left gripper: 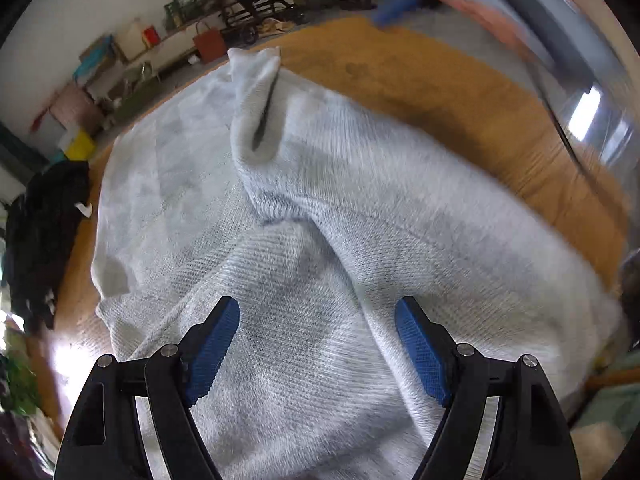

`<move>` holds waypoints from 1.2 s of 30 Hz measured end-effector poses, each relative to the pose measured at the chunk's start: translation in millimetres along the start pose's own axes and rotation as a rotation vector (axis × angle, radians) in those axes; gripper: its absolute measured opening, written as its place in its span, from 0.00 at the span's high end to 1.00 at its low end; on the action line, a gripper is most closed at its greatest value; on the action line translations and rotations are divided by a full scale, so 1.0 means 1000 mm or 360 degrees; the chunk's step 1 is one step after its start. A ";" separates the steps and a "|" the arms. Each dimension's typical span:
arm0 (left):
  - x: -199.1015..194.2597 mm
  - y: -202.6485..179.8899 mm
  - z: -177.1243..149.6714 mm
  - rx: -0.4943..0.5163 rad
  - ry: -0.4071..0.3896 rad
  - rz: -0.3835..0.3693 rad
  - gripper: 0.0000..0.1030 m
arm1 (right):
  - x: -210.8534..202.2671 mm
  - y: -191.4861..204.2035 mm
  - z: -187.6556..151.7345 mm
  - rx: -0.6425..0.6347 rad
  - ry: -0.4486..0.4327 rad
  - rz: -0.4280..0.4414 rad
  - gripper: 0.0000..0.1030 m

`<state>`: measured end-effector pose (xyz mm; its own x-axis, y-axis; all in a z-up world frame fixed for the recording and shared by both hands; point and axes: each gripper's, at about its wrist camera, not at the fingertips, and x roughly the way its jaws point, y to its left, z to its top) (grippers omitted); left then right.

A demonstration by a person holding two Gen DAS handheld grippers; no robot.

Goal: Fold clothes

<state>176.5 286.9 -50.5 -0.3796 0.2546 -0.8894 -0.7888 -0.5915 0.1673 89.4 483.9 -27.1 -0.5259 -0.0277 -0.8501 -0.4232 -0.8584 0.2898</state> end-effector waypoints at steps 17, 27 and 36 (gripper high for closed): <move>0.001 0.048 -0.044 -0.0455 -0.0205 -0.0044 0.13 | 0.163 0.010 0.137 0.0399 0.0125 -0.0108 0.27; -0.014 0.099 -0.064 -0.1012 -0.0293 0.0086 0.13 | 0.172 0.023 0.141 0.0321 0.0114 -0.0048 0.91; -0.010 0.163 -0.065 -0.1344 -0.0435 -0.0075 0.13 | 0.165 0.119 0.173 -0.0048 0.0076 -0.0139 0.92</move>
